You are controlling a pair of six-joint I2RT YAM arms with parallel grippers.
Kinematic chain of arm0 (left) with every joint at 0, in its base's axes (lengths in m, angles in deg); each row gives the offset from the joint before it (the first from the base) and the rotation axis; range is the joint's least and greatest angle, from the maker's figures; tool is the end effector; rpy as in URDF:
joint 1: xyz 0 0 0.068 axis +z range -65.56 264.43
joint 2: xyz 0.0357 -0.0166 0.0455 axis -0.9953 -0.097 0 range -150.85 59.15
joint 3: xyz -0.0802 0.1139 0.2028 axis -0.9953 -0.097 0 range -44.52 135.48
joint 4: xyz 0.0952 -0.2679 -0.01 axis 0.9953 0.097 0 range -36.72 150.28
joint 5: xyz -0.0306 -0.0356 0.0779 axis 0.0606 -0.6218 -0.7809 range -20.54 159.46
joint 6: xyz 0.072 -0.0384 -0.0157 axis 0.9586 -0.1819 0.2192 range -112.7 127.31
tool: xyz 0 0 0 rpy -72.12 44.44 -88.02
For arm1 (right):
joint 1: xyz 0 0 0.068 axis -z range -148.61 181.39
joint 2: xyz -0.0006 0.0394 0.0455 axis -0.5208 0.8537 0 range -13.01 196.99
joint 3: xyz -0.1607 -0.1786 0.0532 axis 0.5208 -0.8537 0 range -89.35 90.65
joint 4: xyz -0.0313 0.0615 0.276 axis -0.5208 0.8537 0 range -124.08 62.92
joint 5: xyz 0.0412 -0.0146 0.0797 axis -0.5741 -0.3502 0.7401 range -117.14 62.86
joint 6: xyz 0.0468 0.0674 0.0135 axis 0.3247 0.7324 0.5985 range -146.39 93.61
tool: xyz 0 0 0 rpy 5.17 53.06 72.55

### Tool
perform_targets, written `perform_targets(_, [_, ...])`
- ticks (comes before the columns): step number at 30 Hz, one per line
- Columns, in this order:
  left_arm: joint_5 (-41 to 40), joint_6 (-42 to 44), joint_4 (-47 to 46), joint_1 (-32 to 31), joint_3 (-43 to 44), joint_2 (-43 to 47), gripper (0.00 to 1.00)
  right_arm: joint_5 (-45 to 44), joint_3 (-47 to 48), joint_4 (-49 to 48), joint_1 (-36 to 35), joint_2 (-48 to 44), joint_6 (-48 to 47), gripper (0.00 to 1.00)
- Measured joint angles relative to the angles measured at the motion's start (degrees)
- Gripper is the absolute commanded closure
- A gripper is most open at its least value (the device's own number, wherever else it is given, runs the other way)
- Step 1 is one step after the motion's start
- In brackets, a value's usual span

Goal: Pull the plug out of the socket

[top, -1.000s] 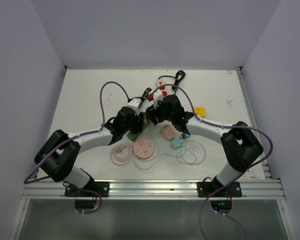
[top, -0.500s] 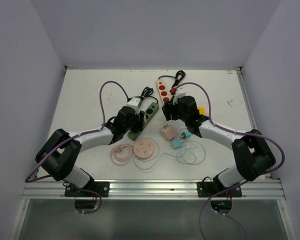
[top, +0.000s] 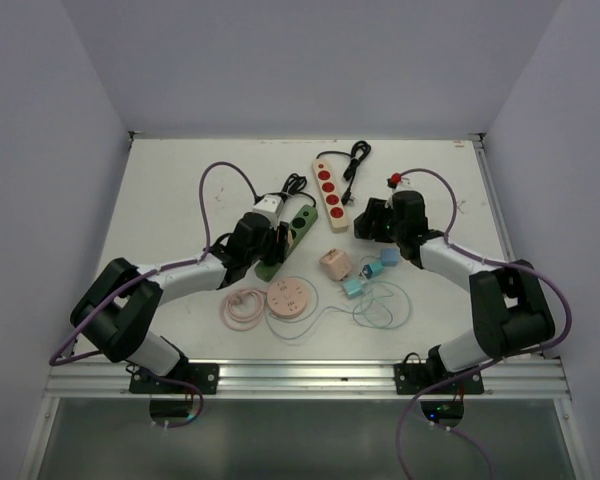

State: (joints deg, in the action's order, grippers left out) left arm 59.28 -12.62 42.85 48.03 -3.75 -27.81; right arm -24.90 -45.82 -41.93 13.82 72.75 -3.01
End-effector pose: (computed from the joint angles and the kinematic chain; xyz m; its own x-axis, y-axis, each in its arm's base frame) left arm 0.2936 -0.2006 0.1116 -0.6018 0.0270 -0.7982 0.2805 0.9429 -0.1795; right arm 0.3455 0.1124 0.1297 -0.6259 0.2178 -0.7489 -0.0914 0.9331 0.3477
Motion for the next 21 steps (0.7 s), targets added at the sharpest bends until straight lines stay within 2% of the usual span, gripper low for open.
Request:
perform_targets(5, [0.11, 0.46, 0.48, 0.02, -0.09, 0.35, 1.0, 1.88, -0.17, 1.27, 2.23, 0.48, 2.84, 0.37])
perform_targets(10, [0.31, 1.03, 0.72, 0.02, -0.09, 0.46, 1.0, 1.99, -0.17, 2.49, 2.25, 0.42, 3.74, 0.26])
perform_targets(11, [0.33, 1.07, 0.74, 0.02, -0.09, 0.48, 1.0, 1.97, -0.17, 2.75, 2.25, 0.33, 3.74, 0.19])
perform_targets(13, [0.35, 1.09, 0.74, 0.02, -0.09, 0.48, 1.0, 1.86, -0.17, 3.58, 2.32, -0.11, 3.78, 0.14])
perform_targets(21, [0.48, 1.42, 0.87, 0.04, -0.17, 0.68, 1.0, 0.48, -0.15, 6.78, 2.36, -6.78, 3.34, 0.18])
